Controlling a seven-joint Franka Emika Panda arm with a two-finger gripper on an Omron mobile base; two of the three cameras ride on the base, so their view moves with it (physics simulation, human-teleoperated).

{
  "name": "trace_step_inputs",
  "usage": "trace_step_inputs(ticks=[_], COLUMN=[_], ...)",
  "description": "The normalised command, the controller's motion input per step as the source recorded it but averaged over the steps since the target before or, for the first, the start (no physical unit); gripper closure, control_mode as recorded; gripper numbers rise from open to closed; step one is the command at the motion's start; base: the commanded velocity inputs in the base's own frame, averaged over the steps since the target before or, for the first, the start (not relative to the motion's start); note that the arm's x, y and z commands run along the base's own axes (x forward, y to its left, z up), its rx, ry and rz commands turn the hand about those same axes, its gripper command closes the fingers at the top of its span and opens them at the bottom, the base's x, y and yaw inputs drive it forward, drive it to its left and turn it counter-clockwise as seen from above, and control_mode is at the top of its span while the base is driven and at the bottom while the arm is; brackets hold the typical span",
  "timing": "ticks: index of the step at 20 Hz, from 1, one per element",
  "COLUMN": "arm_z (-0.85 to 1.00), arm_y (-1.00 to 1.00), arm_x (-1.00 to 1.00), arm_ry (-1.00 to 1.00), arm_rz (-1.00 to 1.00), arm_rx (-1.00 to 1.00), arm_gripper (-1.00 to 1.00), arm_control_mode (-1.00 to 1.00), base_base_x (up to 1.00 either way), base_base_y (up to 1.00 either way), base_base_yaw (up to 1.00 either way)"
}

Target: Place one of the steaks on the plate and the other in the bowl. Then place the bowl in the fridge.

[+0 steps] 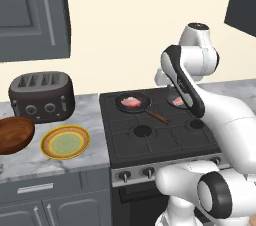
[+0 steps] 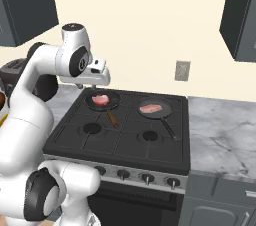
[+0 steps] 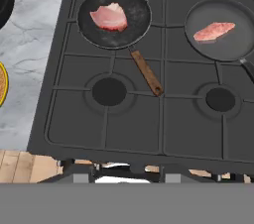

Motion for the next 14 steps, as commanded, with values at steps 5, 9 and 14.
trace_step_inputs(ticks=[5, 9, 14], arm_z=[-0.11, -0.04, -0.02], arm_y=[0.12, 0.14, 0.03], arm_x=[0.24, 0.58, 0.52], arm_ry=[-0.01, 0.00, 0.00], arm_rz=[0.04, 0.10, 0.13], arm_rx=[0.00, 0.00, 0.00], arm_gripper=[-1.00, -1.00, -1.00], arm_control_mode=[-1.00, -1.00, -1.00], base_base_x=[0.00, 0.00, 0.00], base_base_y=[0.00, 0.00, 0.00], base_base_yaw=[0.00, 0.00, 0.00])
